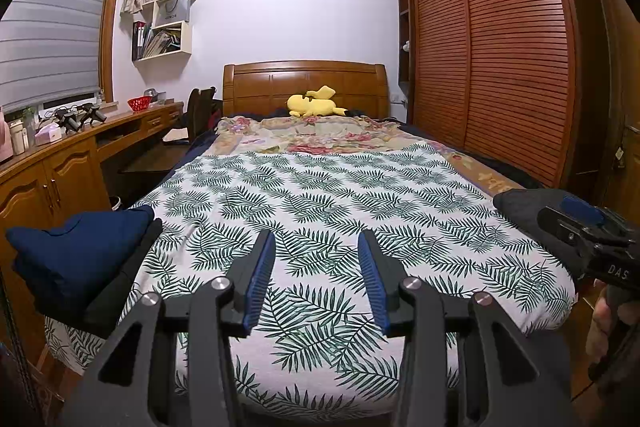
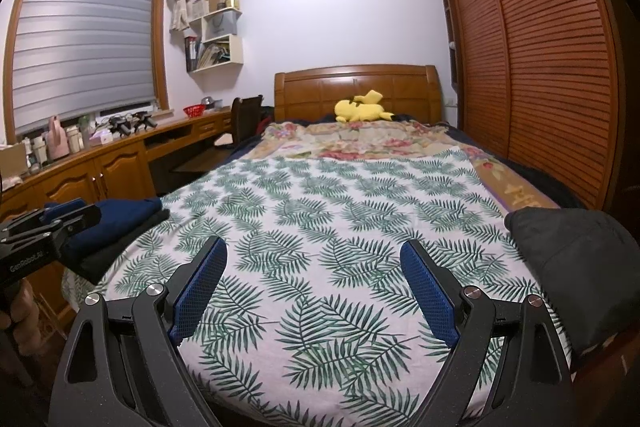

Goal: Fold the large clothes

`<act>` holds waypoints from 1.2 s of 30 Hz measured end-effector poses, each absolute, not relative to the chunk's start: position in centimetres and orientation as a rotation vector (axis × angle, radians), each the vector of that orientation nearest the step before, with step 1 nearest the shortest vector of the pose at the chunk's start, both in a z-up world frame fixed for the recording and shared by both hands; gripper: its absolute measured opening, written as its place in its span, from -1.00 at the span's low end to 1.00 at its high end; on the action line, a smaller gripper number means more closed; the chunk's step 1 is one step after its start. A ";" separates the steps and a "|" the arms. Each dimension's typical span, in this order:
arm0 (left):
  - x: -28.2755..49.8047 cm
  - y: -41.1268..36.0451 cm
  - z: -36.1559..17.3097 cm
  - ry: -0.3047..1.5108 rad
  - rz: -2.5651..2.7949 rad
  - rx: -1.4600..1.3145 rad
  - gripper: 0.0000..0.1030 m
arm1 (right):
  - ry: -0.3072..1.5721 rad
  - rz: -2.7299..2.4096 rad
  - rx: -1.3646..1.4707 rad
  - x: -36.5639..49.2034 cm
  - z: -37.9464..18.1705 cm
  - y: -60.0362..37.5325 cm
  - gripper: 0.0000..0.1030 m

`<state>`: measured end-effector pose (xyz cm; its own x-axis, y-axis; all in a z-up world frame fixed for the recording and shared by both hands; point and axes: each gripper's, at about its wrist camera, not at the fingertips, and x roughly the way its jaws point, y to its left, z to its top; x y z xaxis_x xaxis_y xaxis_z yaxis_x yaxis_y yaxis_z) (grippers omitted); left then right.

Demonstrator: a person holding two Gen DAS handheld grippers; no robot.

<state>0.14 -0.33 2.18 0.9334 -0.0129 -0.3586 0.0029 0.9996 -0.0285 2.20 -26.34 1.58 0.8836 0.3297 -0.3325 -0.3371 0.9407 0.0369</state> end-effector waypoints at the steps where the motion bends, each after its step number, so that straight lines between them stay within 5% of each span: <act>1: 0.1 -0.3 2.2 0.367 -0.009 -0.028 -0.19 | 0.343 0.347 -0.023 2.2 1.6 -26.3 0.75; 36: 0.1 -1.0 2.1 0.369 -0.011 -0.029 -0.17 | 0.349 0.335 -0.015 2.4 1.3 -26.9 0.75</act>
